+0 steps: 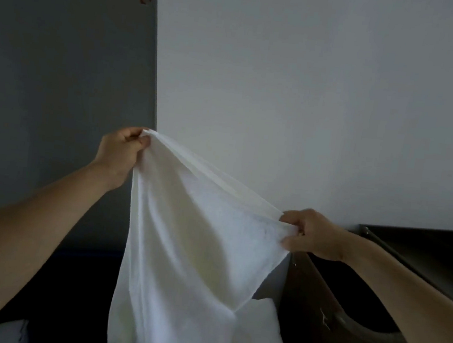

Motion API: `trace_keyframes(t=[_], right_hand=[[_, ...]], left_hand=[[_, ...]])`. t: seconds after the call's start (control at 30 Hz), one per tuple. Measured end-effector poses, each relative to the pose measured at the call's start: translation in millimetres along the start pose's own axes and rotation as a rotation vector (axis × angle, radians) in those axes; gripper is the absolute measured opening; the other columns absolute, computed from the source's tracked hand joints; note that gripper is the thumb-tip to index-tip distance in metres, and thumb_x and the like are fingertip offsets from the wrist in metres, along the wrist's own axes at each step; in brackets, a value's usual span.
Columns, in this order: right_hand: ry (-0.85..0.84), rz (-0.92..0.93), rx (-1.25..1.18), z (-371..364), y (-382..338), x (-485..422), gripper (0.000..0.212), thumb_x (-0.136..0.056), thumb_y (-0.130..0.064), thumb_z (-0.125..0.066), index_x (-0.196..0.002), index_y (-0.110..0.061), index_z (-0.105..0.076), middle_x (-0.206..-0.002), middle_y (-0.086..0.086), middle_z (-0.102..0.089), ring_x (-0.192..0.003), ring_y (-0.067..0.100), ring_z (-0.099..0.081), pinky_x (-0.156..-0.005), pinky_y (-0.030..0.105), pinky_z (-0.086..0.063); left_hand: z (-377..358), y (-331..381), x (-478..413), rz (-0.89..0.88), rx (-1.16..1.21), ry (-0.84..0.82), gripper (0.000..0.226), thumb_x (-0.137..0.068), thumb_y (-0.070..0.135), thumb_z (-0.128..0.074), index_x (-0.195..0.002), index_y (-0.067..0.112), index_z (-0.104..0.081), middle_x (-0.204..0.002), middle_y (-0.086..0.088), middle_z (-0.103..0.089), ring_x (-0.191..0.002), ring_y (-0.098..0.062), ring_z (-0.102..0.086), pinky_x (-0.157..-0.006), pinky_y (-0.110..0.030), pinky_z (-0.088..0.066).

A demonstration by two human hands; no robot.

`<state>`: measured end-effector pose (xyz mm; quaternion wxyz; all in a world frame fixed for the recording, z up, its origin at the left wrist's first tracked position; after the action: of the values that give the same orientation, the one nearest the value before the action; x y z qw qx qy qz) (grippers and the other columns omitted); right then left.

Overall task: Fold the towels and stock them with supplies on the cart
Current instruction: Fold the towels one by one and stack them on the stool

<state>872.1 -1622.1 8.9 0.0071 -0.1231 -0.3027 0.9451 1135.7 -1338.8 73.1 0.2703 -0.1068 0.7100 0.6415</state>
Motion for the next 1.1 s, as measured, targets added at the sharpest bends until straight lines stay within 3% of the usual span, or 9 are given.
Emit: trace_keyframes(t=[0.17,0.33,0.5,0.6,0.67,0.77,0.87,0.97,1.1], right_hand=[[-0.21,-0.007,0.059,-15.4,-36.3,17.6,0.006,-0.072,-0.038,-0.063,-0.072,-0.033,-0.065,-0.067,-0.015,-0.056,-0.063,0.002,-0.052,-0.065,0.021,-0.042],[-0.358,-0.337,-0.214,-68.3,-4.6,22.8,0.058,-0.107,-0.038,-0.026,-0.093,-0.011,-0.076,-0.075,0.001,-0.071,-0.067,0.014,-0.06,-0.07,0.026,-0.045],[-0.273,-0.367,0.217,-103.6,42.6,21.8,0.025,-0.09,-0.017,-0.061,-0.07,-0.032,-0.062,-0.069,-0.016,-0.062,-0.083,0.016,-0.067,-0.074,0.022,-0.047],[-0.262,-0.381,0.289,-118.2,56.5,29.1,0.039,-0.089,-0.024,-0.065,-0.124,-0.039,-0.061,-0.118,-0.006,-0.064,-0.112,0.021,-0.063,-0.093,0.031,-0.052],[-0.31,-0.389,0.29,-123.0,63.6,35.0,0.067,-0.095,-0.03,-0.059,-0.151,-0.049,-0.027,-0.133,0.001,-0.055,-0.105,0.018,-0.063,-0.095,0.031,-0.052],[-0.228,-0.33,0.358,-123.4,71.2,39.1,0.082,-0.094,-0.037,-0.062,-0.153,-0.05,-0.007,-0.101,-0.008,-0.051,-0.071,0.001,-0.052,-0.075,0.02,-0.046],[0.014,-0.314,0.301,-118.5,79.1,41.8,0.06,-0.085,-0.035,-0.074,-0.13,-0.038,-0.034,-0.086,-0.017,-0.051,-0.071,0.0,-0.053,-0.061,0.012,-0.038],[0.013,-0.371,0.273,-119.0,84.8,46.3,0.027,-0.087,-0.028,-0.071,-0.101,-0.031,-0.048,-0.087,-0.014,-0.056,-0.079,0.009,-0.06,-0.063,0.017,-0.039],[0.061,-0.298,0.306,-125.6,82.9,51.0,0.04,-0.091,-0.031,-0.066,-0.12,-0.036,-0.04,-0.078,-0.02,-0.049,-0.066,-0.006,-0.049,-0.057,0.011,-0.033]], left_hand=[[-20.8,-0.6,-6.1,-0.064,-0.006,0.023,0.022,-0.095,0.014,-0.065,-0.116,0.015,-0.069,-0.095,0.009,-0.069,-0.077,0.008,-0.064,-0.071,-0.008,-0.05],[-44.9,-18.8,10.1,-0.072,-0.023,-0.077,0.016,-0.094,0.021,-0.065,-0.109,0.025,-0.071,-0.099,0.012,-0.07,-0.092,0.001,-0.065,-0.083,-0.017,-0.049],[-52.3,-35.0,32.4,-0.092,-0.103,-0.178,0.016,-0.097,0.023,-0.061,-0.1,0.037,-0.069,-0.099,0.016,-0.069,-0.09,0.006,-0.064,-0.074,-0.009,-0.048],[-57.7,-41.6,46.3,-0.111,-0.154,-0.226,0.016,-0.099,0.024,-0.059,-0.102,0.037,-0.068,-0.098,0.019,-0.069,-0.087,0.013,-0.062,-0.069,-0.002,-0.045],[-59.4,-43.9,51.9,-0.113,-0.158,-0.235,0.015,-0.099,0.022,-0.059,-0.105,0.033,-0.067,-0.098,0.018,-0.068,-0.086,0.013,-0.062,-0.07,-0.003,-0.046],[-62.1,-45.1,56.6,-0.108,-0.156,-0.253,0.016,-0.099,0.02,-0.06,-0.103,0.033,-0.068,-0.094,0.019,-0.071,-0.087,0.011,-0.064,-0.072,-0.005,-0.047],[-62.1,-45.9,58.7,-0.109,-0.174,-0.263,0.017,-0.098,0.021,-0.061,-0.101,0.037,-0.068,-0.092,0.022,-0.071,-0.087,0.011,-0.064,-0.071,-0.006,-0.047],[-61.4,-45.8,57.8,-0.113,-0.187,-0.255,0.016,-0.098,0.023,-0.06,-0.104,0.036,-0.067,-0.097,0.02,-0.07,-0.09,0.011,-0.063,-0.074,-0.007,-0.046],[-62.2,-46.4,59.5,-0.121,-0.202,-0.26,0.016,-0.098,0.023,-0.06,-0.108,0.033,-0.068,-0.1,0.019,-0.07,-0.096,0.005,-0.064,-0.078,-0.01,-0.046]])
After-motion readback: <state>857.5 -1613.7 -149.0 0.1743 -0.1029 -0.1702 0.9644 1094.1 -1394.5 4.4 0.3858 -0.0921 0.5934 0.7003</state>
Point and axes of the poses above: each hand's wrist, its own x-axis away from the middle knuckle, its own z-axis out of the back of the hand, y = z × x, the point moved 2 cm from there along -x, towards the middle knuckle
